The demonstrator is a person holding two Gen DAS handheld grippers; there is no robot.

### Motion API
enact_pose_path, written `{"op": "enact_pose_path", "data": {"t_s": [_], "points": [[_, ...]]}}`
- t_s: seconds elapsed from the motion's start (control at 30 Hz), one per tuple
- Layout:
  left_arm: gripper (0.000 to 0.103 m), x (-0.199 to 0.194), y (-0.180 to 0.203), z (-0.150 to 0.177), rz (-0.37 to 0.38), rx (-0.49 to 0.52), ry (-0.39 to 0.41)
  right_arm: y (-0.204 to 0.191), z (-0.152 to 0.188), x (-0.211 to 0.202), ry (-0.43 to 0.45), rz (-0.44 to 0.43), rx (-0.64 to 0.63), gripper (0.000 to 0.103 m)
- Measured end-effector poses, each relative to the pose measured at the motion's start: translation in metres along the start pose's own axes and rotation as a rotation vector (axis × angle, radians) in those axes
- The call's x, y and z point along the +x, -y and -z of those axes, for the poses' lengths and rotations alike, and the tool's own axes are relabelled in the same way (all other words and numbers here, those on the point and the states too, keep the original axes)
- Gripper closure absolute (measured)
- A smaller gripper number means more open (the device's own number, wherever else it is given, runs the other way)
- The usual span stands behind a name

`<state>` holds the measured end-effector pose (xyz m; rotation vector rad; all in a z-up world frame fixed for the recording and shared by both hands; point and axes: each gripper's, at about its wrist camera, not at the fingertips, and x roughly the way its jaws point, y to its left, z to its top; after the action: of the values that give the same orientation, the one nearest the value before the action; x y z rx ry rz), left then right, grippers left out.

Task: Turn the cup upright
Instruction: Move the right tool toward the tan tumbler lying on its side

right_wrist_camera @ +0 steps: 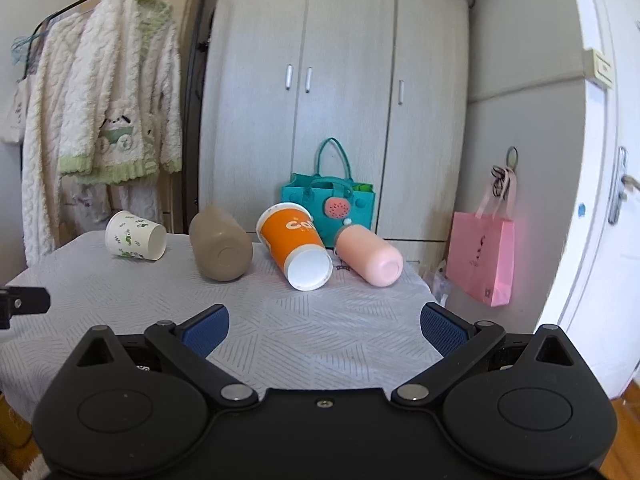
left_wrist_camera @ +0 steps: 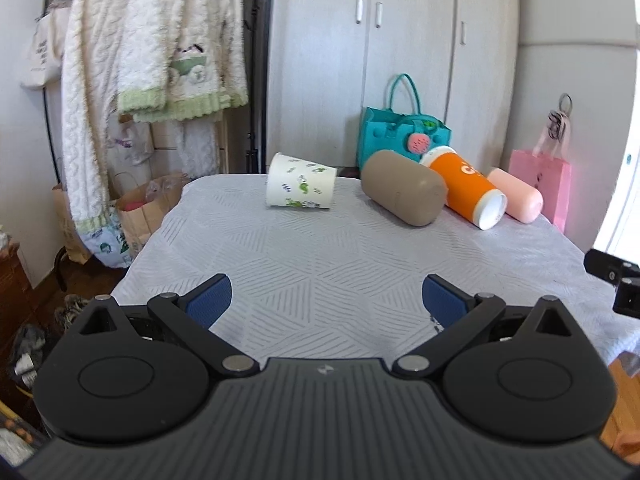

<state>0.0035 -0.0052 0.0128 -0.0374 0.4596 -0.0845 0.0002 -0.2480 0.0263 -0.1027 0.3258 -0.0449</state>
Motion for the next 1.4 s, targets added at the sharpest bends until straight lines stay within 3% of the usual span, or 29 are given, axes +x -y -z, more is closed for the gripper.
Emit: {"op": "enact_pose_path", "data": {"t_s": [0.27, 0.53, 0.87, 1.13, 1.4], "points": [[0.0, 0.01, 0.009, -0.026, 0.024, 0.065, -0.04, 0.015, -0.021, 0.003, -0.019, -0.074, -0.019, 0.0], [0.0, 0.027, 0.007, -0.063, 0.041, 0.101, -0.051, 0.02, -0.049, 0.029, -0.108, -0.296, -0.035, 0.0], [0.0, 0.06, -0.001, -0.097, 0.087, 0.078, -0.088, 0.006, -0.091, 0.062, -0.135, -0.432, -0.146, 0.0], [0.0, 0.112, -0.01, -0.102, 0.161, -0.035, -0.188, -0.014, -0.102, 0.113, -0.2, -0.524, -0.235, 0.0], [0.0, 0.155, -0.015, -0.099, 0.183, -0.111, -0.243, -0.039, -0.102, 0.174, -0.292, -0.594, -0.254, 0.0]]}}
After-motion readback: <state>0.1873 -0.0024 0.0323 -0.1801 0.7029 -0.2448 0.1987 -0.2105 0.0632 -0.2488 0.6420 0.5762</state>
